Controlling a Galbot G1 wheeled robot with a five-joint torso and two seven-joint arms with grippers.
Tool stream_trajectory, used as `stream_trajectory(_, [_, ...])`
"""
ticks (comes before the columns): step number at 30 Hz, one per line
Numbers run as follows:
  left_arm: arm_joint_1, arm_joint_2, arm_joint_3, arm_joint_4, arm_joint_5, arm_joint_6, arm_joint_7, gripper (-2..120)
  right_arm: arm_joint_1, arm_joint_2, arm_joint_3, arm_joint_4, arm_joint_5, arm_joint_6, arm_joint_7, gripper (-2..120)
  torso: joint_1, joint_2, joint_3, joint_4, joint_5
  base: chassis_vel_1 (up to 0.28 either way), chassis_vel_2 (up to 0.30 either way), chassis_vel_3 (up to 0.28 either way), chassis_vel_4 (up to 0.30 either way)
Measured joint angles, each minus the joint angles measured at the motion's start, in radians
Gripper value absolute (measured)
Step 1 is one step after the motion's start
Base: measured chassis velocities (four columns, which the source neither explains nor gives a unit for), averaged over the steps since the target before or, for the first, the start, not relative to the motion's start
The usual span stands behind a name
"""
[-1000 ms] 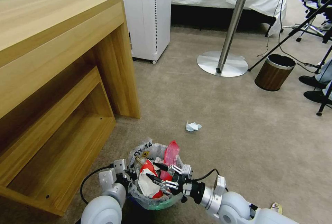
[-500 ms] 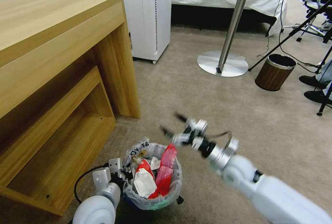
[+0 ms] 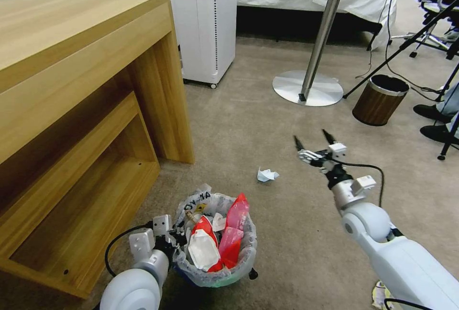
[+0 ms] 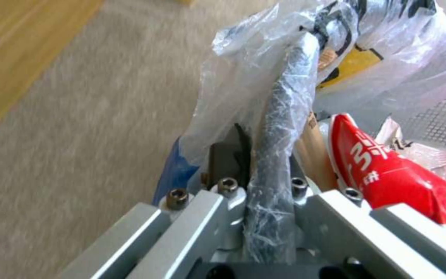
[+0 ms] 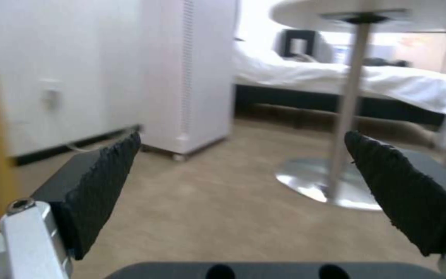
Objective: Pick up the trash bin and place the garbage on the floor into it.
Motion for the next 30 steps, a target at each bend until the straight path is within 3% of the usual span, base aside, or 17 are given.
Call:
stream_trajectory(9, [-0.016, -0.023, -0.037, -0.016, -0.03, 0.002, -0.003, 0, -0.101, 0.086, 0.176, -0.024, -0.07, -0.03, 0.019, 100, 0.0, 0.0, 0.0, 0.0002, 0.0, 0.0, 0.0, 0.0, 0.0])
stream_trajectory(20, [0.041, -0.047, -0.077, -0.031, 0.013, 0.008, 0.022, 0, -0.281, 0.228, 0.488, -0.009, -0.262, -0.07, 0.048, 100, 0.0, 0.0, 0.0, 0.0, -0.0001, 0.0, 0.0, 0.0, 0.0])
stream_trajectory(22, [0.041, -0.047, -0.077, -0.031, 0.013, 0.008, 0.022, 0, -0.281, 0.228, 0.488, -0.009, -0.262, -0.07, 0.048, 100, 0.0, 0.0, 0.0, 0.0, -0.0001, 0.0, 0.0, 0.0, 0.0])
stream_trajectory(25, [0.042, -0.053, -0.091, -0.035, 0.016, 0.012, 0.027, 0, -0.332, 0.262, 0.574, -0.02, -0.299, -0.079, 0.062, 100, 0.0, 0.0, 0.0, 0.0, 0.0001, 0.0, 0.0, 0.0, 0.0])
stream_trajectory(30, [0.057, -0.064, -0.128, -0.042, 0.026, 0.029, 0.035, 0, -0.417, 0.256, 0.666, -0.043, -0.336, -0.085, 0.071, 100, 0.0, 0.0, 0.0, -0.0003, 0.0001, 0.0, 0.0, 0.0, 0.0])
